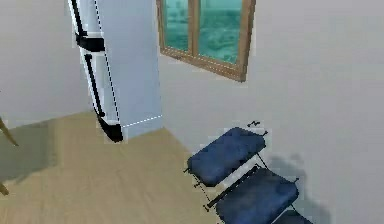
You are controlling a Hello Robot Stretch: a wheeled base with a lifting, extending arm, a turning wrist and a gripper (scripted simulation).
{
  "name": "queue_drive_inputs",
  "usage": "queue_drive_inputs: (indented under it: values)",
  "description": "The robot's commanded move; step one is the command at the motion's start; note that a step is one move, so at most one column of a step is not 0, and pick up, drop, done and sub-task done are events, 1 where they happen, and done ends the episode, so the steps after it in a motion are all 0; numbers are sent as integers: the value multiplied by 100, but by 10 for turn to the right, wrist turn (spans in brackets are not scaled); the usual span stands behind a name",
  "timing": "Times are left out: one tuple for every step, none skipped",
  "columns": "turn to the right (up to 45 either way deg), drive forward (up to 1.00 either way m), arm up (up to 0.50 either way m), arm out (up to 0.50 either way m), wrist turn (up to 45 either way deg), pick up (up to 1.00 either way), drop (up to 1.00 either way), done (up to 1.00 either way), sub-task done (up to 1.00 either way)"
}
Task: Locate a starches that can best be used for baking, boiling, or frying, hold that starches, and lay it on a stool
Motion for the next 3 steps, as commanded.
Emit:
queue_drive_inputs:
  values:
    - [-450, 0, 0, 0, 0, 0, 0, 0, 0]
    - [-300, 0, 0, 0, 0, 0, 0, 0, 0]
    - [450, 0, 0, 0, 0, 0, 0, 0, 0]
